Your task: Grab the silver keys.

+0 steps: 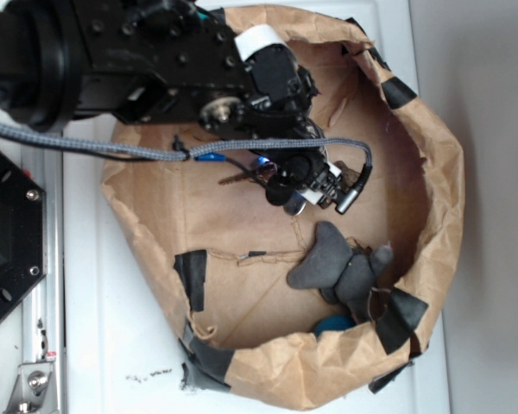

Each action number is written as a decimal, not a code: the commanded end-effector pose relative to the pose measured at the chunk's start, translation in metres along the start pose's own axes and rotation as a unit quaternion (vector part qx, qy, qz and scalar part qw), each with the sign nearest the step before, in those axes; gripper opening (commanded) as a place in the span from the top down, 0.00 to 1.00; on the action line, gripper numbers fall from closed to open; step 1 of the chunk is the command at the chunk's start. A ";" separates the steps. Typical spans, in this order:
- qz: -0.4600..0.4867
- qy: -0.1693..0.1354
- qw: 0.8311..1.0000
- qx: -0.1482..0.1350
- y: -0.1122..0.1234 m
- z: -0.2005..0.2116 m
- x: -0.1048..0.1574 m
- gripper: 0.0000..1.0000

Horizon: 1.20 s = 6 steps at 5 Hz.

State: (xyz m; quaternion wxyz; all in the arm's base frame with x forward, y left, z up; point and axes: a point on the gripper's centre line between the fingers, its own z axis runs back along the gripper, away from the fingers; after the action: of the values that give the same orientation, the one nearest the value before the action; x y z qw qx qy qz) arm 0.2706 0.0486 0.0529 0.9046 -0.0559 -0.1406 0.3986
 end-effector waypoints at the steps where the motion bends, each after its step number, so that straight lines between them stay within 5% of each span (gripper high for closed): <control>1: -0.013 -0.051 0.999 -0.011 -0.003 0.006 0.009 0.00; 2: -0.024 -0.035 0.999 -0.012 -0.002 0.007 0.011 0.00; 3: -0.021 -0.035 0.999 -0.018 0.000 0.008 0.013 0.40; 4: -0.023 -0.053 0.998 -0.027 -0.001 0.007 0.011 1.00; 6: -0.026 -0.054 0.998 -0.027 0.000 0.006 0.010 1.00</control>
State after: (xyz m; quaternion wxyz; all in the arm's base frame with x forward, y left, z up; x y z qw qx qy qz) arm 0.2732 0.0515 0.0482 0.9091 -0.0518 -0.1779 0.3732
